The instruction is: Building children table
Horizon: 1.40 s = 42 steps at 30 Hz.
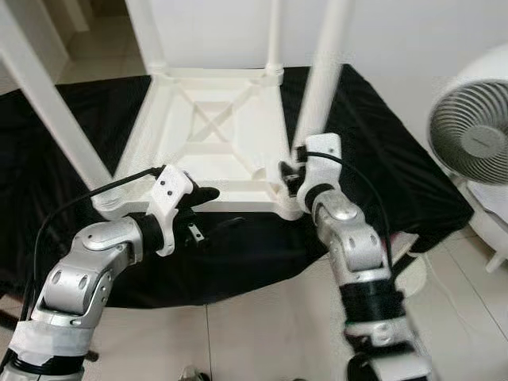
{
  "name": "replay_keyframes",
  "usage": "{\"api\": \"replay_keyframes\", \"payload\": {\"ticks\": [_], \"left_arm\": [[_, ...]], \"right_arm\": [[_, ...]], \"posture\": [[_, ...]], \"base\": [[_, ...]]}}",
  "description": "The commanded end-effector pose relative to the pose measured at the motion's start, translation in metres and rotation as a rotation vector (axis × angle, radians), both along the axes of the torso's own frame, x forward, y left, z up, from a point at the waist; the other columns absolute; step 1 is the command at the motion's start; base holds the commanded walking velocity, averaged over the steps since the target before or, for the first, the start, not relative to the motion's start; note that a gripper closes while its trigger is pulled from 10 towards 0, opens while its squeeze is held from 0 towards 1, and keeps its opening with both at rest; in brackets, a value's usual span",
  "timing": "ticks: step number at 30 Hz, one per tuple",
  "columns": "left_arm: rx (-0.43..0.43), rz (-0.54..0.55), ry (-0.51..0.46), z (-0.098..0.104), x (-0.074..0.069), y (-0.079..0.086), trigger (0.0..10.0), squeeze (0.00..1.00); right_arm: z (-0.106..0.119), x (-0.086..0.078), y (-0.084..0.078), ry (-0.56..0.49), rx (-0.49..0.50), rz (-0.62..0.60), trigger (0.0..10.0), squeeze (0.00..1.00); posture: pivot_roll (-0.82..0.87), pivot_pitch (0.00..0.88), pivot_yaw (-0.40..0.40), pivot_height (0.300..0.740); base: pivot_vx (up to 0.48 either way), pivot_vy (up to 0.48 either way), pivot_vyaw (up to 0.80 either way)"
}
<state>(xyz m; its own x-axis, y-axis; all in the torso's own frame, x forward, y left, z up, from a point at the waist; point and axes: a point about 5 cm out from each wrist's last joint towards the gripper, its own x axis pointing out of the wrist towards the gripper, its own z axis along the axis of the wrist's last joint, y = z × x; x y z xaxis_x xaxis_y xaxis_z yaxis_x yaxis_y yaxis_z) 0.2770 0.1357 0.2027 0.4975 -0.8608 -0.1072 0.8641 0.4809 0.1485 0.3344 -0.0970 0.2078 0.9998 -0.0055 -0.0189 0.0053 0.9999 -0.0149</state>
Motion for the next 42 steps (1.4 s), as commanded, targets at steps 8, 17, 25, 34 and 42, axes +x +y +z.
{"api": "replay_keyframes", "payload": {"ticks": [8,17,25,34,42], "left_arm": [[0.006,0.043,-0.003,-0.001,0.001,0.002,10.0,0.0],[0.005,0.049,-0.003,-0.002,0.001,0.002,10.0,0.0],[0.005,0.045,-0.006,-0.002,0.002,0.002,10.0,0.0],[0.01,0.039,-0.006,0.0,0.002,0.002,10.0,0.0],[0.015,0.044,-0.004,0.001,0.002,0.004,10.0,0.0]], "right_arm": [[0.0,-0.002,0.011,-0.042,-0.007,-0.037,10.0,0.0],[0.018,-0.006,0.024,-0.15,-0.059,0.215,10.0,1.0],[0.02,-0.012,0.027,-0.179,-0.132,0.431,10.0,0.0],[-0.001,0.004,0.01,-0.013,-0.234,0.748,10.0,0.0],[-0.007,-0.004,0.017,0.04,-0.297,1.092,10.0,0.0]], "posture": [[-0.05,0.117,0.025,0.74],[-0.05,0.11,0.023,0.74],[-0.06,0.108,0.03,0.74],[-0.04,0.124,0.042,0.74],[-0.03,0.127,0.04,0.74]], "base": [[0.0,0.0,0.0],[0.0,0.0,0.0],[0.0,0.0,0.0],[0.0,0.0,0.0],[0.0,0.0,0.0]]}}
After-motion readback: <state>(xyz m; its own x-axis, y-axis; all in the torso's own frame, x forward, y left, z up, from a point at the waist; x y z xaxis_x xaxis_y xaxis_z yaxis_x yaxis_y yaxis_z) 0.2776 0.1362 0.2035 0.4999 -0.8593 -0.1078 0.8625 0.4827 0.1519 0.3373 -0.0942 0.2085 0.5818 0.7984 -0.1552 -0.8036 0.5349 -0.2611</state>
